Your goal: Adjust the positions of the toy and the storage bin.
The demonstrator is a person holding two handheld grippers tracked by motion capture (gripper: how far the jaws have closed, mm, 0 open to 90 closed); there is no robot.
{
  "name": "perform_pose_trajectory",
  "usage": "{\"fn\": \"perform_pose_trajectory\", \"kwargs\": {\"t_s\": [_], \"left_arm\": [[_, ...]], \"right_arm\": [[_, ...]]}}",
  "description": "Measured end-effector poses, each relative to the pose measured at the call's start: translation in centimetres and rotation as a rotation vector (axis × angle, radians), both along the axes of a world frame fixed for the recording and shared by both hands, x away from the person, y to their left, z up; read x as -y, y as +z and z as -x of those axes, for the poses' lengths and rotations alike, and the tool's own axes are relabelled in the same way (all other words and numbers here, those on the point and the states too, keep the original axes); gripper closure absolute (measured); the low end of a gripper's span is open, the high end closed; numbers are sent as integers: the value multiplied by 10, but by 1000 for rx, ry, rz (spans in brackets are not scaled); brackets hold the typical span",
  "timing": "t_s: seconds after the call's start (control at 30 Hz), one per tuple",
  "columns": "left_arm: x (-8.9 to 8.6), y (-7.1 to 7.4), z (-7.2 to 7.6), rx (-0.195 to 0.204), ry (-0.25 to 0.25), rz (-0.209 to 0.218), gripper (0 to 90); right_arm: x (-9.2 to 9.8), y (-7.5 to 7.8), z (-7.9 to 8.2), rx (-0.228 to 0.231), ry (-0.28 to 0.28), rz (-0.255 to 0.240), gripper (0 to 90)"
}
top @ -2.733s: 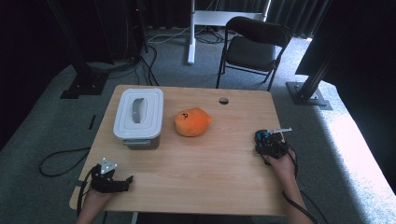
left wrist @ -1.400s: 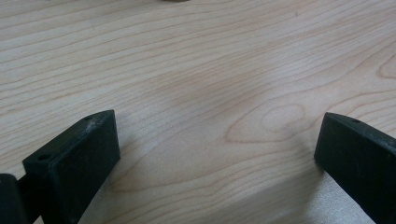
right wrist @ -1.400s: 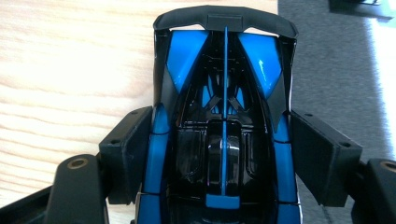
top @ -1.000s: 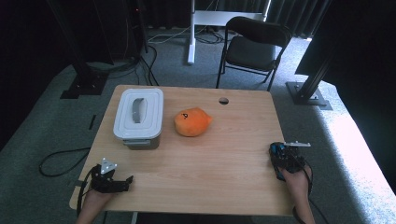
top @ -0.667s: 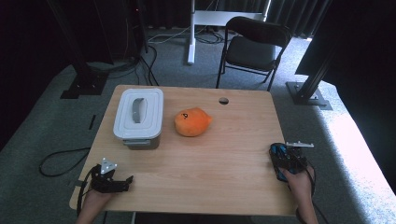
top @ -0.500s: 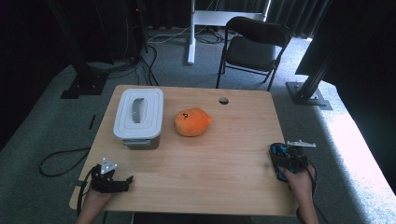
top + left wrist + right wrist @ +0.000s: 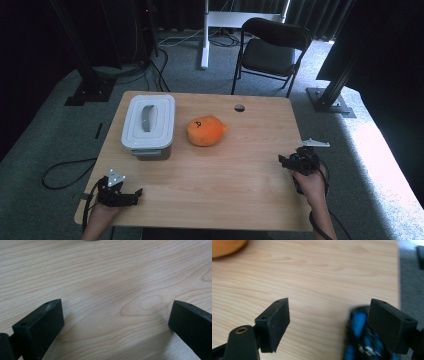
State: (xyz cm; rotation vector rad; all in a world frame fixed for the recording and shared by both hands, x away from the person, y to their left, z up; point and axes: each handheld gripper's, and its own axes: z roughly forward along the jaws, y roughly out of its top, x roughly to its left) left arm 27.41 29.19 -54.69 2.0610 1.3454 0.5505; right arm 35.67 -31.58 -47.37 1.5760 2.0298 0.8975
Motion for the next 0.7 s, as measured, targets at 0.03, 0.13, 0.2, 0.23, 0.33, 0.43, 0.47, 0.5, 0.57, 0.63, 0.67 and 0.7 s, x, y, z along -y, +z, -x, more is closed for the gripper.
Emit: {"fn": "perform_pose_trajectory", "kwargs": {"t_s": [0.03, 0.13, 0.2, 0.23, 0.33, 0.43, 0.47, 0.5, 0.57, 0.63, 0.67, 0.7], "left_arm": [[0, 0, 0, 0, 0, 0, 5], [0, 0, 0, 0, 0, 0, 5], [0, 0, 0, 0, 0, 0, 5], [0, 0, 0, 1, 0, 1, 5], [0, 0, 0, 0, 1, 0, 5], [0, 0, 0, 0, 0, 0, 5], [0, 0, 0, 0, 1, 1, 5], [0, 0, 0, 0, 1, 0, 5], [0, 0, 0, 0, 0, -1, 5], [0, 0, 1, 0, 0, -1, 5], [0, 0, 1, 0, -1, -1, 5], [0, 0, 1, 0, -1, -1, 5]], "right_arm": [[-5, 1, -2, 5, 9, 6, 175], [-18, 2, -8, 8, 45, 0, 175], [-27, 3, -12, 10, 69, -5, 176], [-32, 4, -14, 13, 82, -7, 181], [-48, 6, -18, 18, 125, -3, 181], [-67, 9, -25, 22, 177, -9, 181], [-71, 10, -26, 22, 189, -11, 181], [-77, 11, -29, 26, 205, -10, 182], [-89, 14, -34, 32, 237, -14, 182], [-102, 15, -40, 37, 259, -20, 182], [-107, 16, -42, 37, 269, -20, 182], [-112, 16, -45, 34, 273, -20, 182]]}}
